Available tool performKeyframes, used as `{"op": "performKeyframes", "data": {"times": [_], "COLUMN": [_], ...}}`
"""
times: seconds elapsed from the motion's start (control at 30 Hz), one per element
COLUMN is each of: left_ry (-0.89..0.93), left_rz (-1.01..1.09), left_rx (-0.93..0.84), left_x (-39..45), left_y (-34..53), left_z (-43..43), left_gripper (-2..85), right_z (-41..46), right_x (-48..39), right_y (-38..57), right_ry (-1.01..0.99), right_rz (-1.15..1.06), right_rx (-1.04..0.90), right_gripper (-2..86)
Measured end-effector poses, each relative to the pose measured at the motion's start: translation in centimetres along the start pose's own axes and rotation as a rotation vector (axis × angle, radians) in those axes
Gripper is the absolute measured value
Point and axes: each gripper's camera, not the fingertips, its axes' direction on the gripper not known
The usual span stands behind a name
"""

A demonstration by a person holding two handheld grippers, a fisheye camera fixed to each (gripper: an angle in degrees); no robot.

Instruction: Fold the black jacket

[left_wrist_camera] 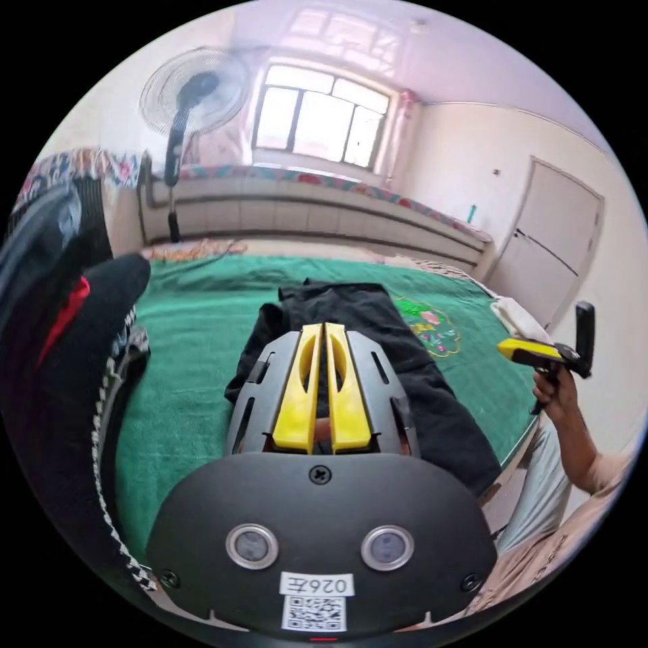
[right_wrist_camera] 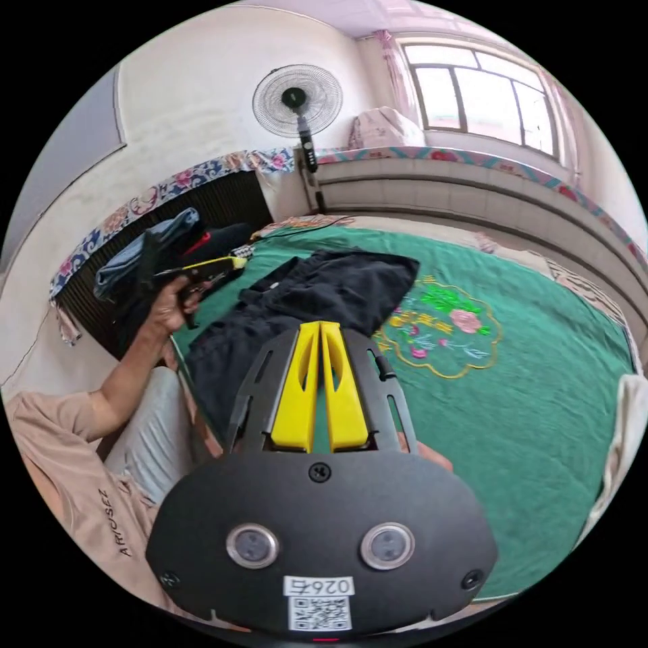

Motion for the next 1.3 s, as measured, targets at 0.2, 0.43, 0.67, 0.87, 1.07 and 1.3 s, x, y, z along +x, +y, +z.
{"op": "performKeyframes", "data": {"times": [0.2, 0.43, 0.67, 0.87, 1.07, 1.3], "left_ry": [0.044, -0.004, 0.016, -0.069, 0.091, 0.421], "left_rz": [-0.103, -0.029, -0.053, -0.025, 0.041, 0.155], "left_rx": [-0.198, -0.207, -0.228, -0.123, -0.081, -0.389], "left_x": [-4.5, -5.5, -8.5, -8.1, -5.8, 0.9], "left_y": [2.5, 3.1, 4.4, 5.0, 3.8, 4.6], "left_z": [3.9, 1.6, 0.1, -2.3, -1.9, 3.7], "left_gripper": [-0.9, -0.9, -0.9, -0.1, 8.8, 16.5], "right_z": [2.7, 12.7, 1.5, -23.6, -36.7, -34.1], "right_x": [-12.8, -26.3, -21.7, -5.5, -1.0, -8.8], "right_y": [-7.8, -15.8, -22.3, -16.0, -5.2, -13.2], "right_ry": [-0.033, 0.1, 0.082, 0.428, 0.513, 0.242], "right_rz": [-0.167, -0.367, -0.216, 0.3, 0.64, 0.34], "right_rx": [-0.096, -0.441, -0.305, -0.032, -0.051, -0.081], "right_gripper": [1.0, 9.0, -1.0, -1.1, 0.6, 4.1]}}
